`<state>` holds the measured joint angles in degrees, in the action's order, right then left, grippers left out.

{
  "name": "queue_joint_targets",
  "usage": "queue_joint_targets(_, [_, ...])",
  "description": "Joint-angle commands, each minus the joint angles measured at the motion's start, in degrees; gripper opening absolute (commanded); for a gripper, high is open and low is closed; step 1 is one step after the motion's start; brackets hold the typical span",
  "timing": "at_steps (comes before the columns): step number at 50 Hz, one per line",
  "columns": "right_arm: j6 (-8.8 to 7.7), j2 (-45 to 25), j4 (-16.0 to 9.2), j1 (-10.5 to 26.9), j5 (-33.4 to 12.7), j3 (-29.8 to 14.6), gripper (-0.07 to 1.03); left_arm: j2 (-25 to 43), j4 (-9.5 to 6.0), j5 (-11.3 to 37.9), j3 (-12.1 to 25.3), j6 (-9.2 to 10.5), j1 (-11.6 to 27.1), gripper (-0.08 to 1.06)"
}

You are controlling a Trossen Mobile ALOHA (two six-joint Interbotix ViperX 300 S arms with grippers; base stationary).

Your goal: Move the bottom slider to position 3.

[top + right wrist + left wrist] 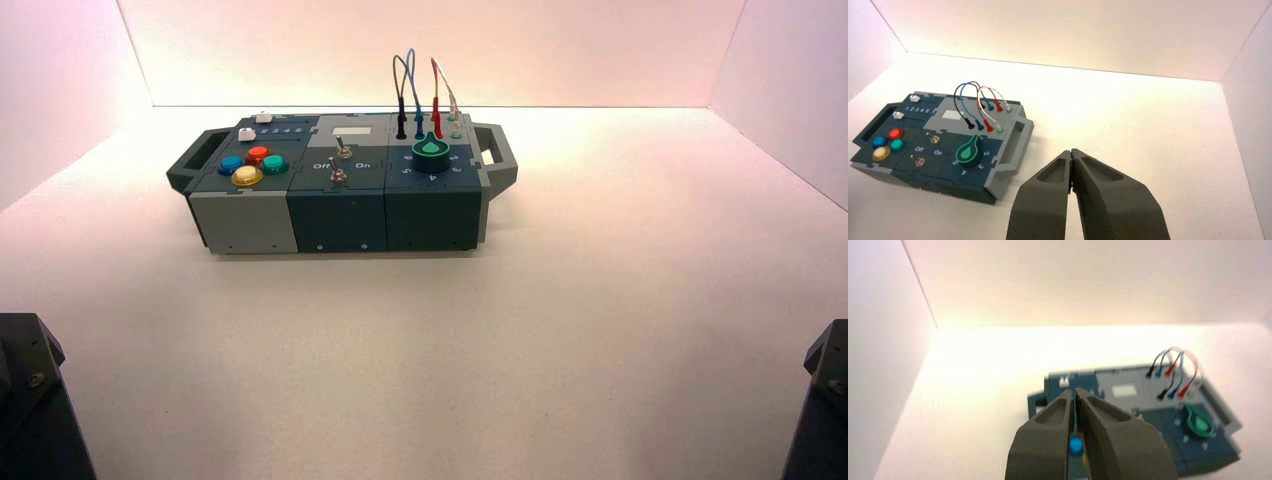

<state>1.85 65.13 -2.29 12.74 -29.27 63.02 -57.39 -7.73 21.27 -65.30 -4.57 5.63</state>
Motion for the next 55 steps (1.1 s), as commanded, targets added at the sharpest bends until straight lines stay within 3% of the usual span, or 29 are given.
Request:
queue_joint_targets(1, [-0.09, -1.1, -0.2, 0.1, -0.1, -1.2, -0.02, 7.0, 0.0, 1.6, 3.3, -0.09, -0.2, 0.02])
queue_joint_targets(13, [0.0, -4.5, -0.5, 0.1, -0.5, -1.8, -0.02, 21.4, -0.09, 8.9, 10.3, -0.53, -0.2, 0.01])
queue_joint_targets(32, [-0.09, -6.8, -0.5, 0.2, -2.4, -2.4, -0.02, 43.6, 0.0, 13.7, 23.9, -3.6, -0.3, -0.03])
queue_joint_targets(44, [-0.09, -6.8, -0.5, 0.3, -2.5, -2.5, -0.02, 56.0, 0.0, 16.5, 29.3, -6.15, -0.2, -0.03])
queue_joint_targets(55, [-0.18, -8.4, -0.5, 1.2, -2.6, -2.7, -0.02, 60.1, 0.0, 17.4, 31.4, -7.12, -0.2, -0.03])
